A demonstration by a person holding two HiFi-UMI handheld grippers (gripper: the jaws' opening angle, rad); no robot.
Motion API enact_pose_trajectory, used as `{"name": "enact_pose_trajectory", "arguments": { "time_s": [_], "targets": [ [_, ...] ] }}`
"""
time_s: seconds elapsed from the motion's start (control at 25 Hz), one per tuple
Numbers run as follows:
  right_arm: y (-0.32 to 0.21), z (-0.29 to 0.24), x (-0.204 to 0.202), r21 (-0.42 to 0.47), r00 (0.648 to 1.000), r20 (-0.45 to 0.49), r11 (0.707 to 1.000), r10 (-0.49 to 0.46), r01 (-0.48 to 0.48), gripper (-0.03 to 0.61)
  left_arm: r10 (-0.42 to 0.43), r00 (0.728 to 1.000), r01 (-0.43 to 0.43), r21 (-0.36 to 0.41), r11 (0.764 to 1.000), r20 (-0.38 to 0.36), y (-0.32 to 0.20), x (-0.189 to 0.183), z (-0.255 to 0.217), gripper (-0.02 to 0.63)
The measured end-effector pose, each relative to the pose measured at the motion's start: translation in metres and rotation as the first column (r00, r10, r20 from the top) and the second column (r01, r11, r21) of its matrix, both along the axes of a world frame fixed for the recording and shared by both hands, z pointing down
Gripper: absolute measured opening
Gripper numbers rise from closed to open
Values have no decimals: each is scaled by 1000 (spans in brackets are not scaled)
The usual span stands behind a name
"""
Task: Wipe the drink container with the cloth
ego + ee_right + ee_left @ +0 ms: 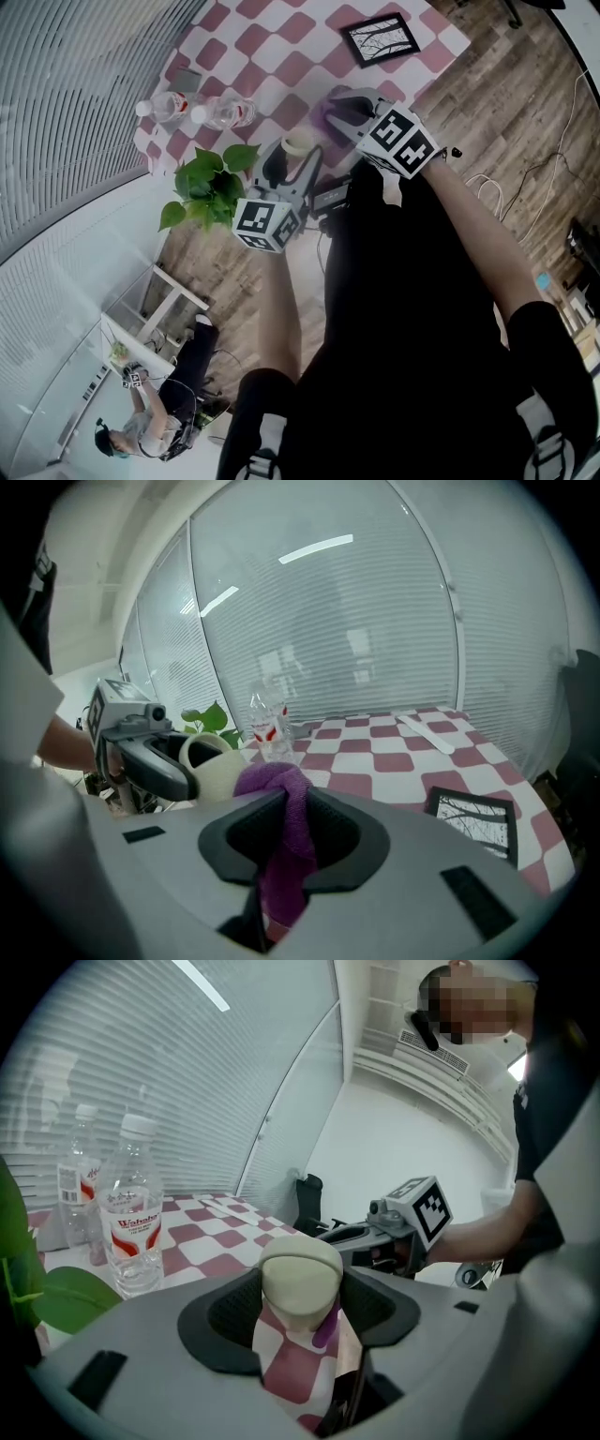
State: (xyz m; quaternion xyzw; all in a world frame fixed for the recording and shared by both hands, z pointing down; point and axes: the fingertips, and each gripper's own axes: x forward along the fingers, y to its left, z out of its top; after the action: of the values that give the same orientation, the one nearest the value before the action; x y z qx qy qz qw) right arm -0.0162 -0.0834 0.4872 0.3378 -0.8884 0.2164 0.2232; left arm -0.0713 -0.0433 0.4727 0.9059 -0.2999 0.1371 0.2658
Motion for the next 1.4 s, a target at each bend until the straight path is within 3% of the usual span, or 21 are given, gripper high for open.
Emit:
{"name": "enact_pose_trajectory", "arguments": {
  "time_s": [0.44,0.72,1.0,1.4],
  "targets": [
    [2,71,38,-106,987,-128,988,97,-111,83,-11,1000,12,-11,1000,24,10,-10,7,281],
    [1,90,50,-160,982,-94,971,165,-179,83,-4,999,4,0,1000,37,15,-11,7,279],
    [3,77,40,-161,991,-101,982,85,-101,82,50,996,-55,58,997,79,19,-6,7,279],
    [5,17,4,-69,999,-33,997,-29,27,82,144,976,-175,196,965,166,27,19,-7,279]
  ]
}}
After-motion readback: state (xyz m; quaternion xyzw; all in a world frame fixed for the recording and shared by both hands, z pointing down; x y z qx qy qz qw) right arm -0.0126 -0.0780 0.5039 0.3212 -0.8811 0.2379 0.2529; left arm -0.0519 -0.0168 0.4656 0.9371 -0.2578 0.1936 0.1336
